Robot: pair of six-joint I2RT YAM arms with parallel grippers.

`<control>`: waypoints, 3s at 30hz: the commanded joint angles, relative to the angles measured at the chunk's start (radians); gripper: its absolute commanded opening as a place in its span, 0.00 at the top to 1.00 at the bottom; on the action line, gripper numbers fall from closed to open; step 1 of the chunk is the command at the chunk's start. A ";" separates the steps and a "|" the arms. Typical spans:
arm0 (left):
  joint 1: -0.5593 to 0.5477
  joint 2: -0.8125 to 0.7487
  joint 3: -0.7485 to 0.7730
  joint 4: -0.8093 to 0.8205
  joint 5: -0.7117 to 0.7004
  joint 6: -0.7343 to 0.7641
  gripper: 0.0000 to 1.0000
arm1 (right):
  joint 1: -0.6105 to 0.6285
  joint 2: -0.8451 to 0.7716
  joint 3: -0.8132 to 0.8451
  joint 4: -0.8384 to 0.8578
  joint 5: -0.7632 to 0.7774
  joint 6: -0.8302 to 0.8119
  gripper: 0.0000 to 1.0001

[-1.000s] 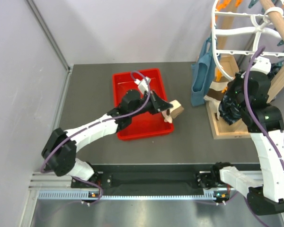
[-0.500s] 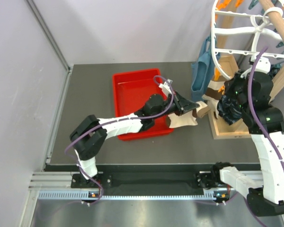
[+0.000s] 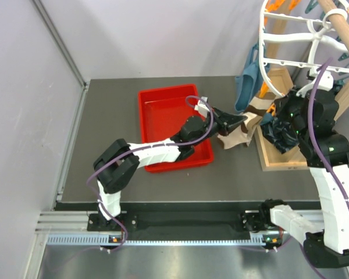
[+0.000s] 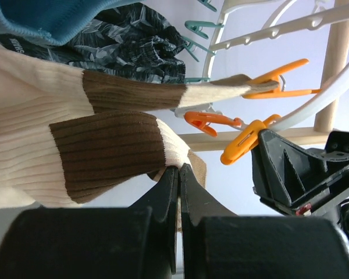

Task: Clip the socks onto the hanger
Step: Clamp the sock onto the hanger.

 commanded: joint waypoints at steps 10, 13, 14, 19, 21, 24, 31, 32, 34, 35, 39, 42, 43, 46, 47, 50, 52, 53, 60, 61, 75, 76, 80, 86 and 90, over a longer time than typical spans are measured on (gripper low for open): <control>-0.031 0.030 0.103 0.036 -0.060 -0.095 1.00 | 0.001 -0.020 -0.020 -0.095 -0.129 0.022 1.00; -0.039 0.041 0.129 0.013 -0.087 -0.113 1.00 | 0.001 -0.023 -0.025 -0.093 -0.127 0.025 1.00; -0.042 0.047 0.134 0.007 -0.087 -0.121 1.00 | 0.001 -0.024 -0.026 -0.092 -0.129 0.025 1.00; -0.054 0.055 0.137 -0.025 -0.103 -0.188 1.00 | 0.001 -0.023 -0.025 -0.090 -0.132 0.025 1.00; -0.057 0.055 0.131 -0.024 -0.110 -0.216 1.00 | 0.001 -0.024 -0.023 -0.089 -0.133 0.023 1.00; -0.062 0.053 0.118 0.003 -0.126 -0.240 1.00 | 0.001 -0.026 -0.025 -0.092 -0.133 0.025 1.00; -0.073 0.049 0.129 0.007 -0.159 -0.265 1.00 | 0.001 -0.027 -0.028 -0.090 -0.136 0.023 1.00; -0.076 0.052 0.134 0.009 -0.158 -0.268 1.00 | 0.002 -0.027 -0.028 -0.090 -0.136 0.026 1.00; -0.077 0.059 0.132 0.030 -0.164 -0.283 1.00 | 0.002 -0.026 -0.028 -0.090 -0.141 0.026 1.00; -0.079 0.061 0.132 0.035 -0.164 -0.297 1.00 | 0.001 -0.029 -0.028 -0.090 -0.138 0.028 1.00; -0.087 0.076 0.143 0.055 -0.164 -0.323 1.00 | -0.001 -0.029 -0.031 -0.086 -0.142 0.031 1.00; -0.093 0.090 0.154 0.073 -0.167 -0.343 1.00 | 0.001 -0.032 -0.037 -0.081 -0.144 0.034 1.00; -0.097 0.096 0.158 0.078 -0.167 -0.348 1.00 | 0.001 -0.032 -0.039 -0.081 -0.142 0.034 1.00; -0.103 0.108 0.167 0.099 -0.170 -0.363 1.00 | 0.001 -0.033 -0.040 -0.079 -0.139 0.034 1.00; -0.106 0.111 0.172 0.104 -0.169 -0.369 1.00 | 0.002 -0.033 -0.042 -0.078 -0.142 0.037 1.00; -0.111 0.122 0.177 0.124 -0.179 -0.386 1.00 | 0.001 -0.037 -0.045 -0.076 -0.142 0.040 1.00; -0.113 0.124 0.169 0.157 -0.190 -0.394 1.00 | 0.001 -0.041 -0.046 -0.076 -0.142 0.040 1.00; -0.113 0.122 0.166 0.167 -0.196 -0.400 1.00 | 0.001 -0.043 -0.049 -0.075 -0.142 0.040 1.00; -0.113 0.093 0.118 0.205 -0.253 -0.420 1.00 | 0.001 -0.035 -0.017 -0.089 -0.135 0.034 1.00; -0.113 0.082 0.112 0.210 -0.259 -0.424 1.00 | 0.002 -0.032 -0.006 -0.087 -0.135 0.036 1.00; -0.113 0.070 0.091 0.285 -0.274 -0.455 1.00 | 0.001 -0.032 -0.017 -0.076 -0.129 0.031 1.00; -0.114 0.068 0.089 0.285 -0.276 -0.455 1.00 | 0.001 -0.033 -0.020 -0.072 -0.130 0.031 1.00; -0.117 0.067 0.089 0.294 -0.290 -0.463 1.00 | 0.001 -0.033 -0.022 -0.064 -0.135 0.036 1.00; -0.129 0.098 0.123 0.306 -0.285 -0.480 1.00 | 0.001 -0.037 -0.023 -0.049 -0.136 0.043 1.00; -0.142 0.118 0.138 0.322 -0.288 -0.498 1.00 | 0.001 -0.037 -0.028 -0.041 -0.138 0.048 1.00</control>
